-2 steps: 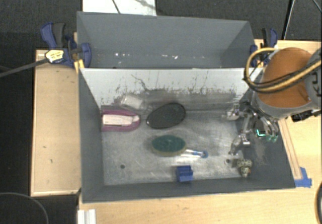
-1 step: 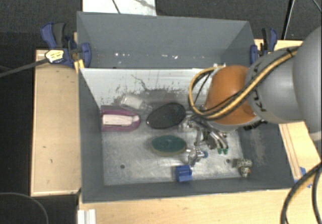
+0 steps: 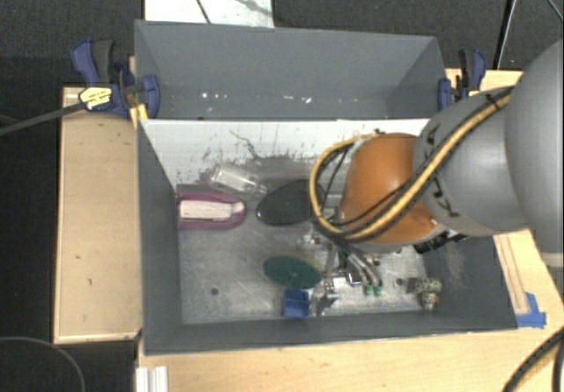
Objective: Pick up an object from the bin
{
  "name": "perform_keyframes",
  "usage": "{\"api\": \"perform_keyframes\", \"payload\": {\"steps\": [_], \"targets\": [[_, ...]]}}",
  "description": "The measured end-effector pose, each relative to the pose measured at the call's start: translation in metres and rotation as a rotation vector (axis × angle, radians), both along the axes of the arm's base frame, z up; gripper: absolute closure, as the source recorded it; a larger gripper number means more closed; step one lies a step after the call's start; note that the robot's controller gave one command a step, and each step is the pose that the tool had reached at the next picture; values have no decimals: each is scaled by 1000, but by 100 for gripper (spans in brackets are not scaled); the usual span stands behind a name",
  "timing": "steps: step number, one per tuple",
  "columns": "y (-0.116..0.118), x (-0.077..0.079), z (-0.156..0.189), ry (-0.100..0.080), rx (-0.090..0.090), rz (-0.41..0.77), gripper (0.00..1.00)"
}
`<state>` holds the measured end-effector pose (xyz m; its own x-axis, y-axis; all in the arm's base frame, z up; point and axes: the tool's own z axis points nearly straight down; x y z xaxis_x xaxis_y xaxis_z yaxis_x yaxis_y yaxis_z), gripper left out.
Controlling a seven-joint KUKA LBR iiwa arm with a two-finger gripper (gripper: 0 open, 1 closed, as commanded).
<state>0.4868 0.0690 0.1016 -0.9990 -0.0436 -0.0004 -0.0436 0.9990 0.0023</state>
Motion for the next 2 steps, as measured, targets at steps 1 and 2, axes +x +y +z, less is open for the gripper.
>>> {"api": "perform_keyframes", "payload": {"steps": [1,2], "targets": [[12,2,1,-3,-1,-225,0],[65,-8,-30,-10,0,-217,0]]}}
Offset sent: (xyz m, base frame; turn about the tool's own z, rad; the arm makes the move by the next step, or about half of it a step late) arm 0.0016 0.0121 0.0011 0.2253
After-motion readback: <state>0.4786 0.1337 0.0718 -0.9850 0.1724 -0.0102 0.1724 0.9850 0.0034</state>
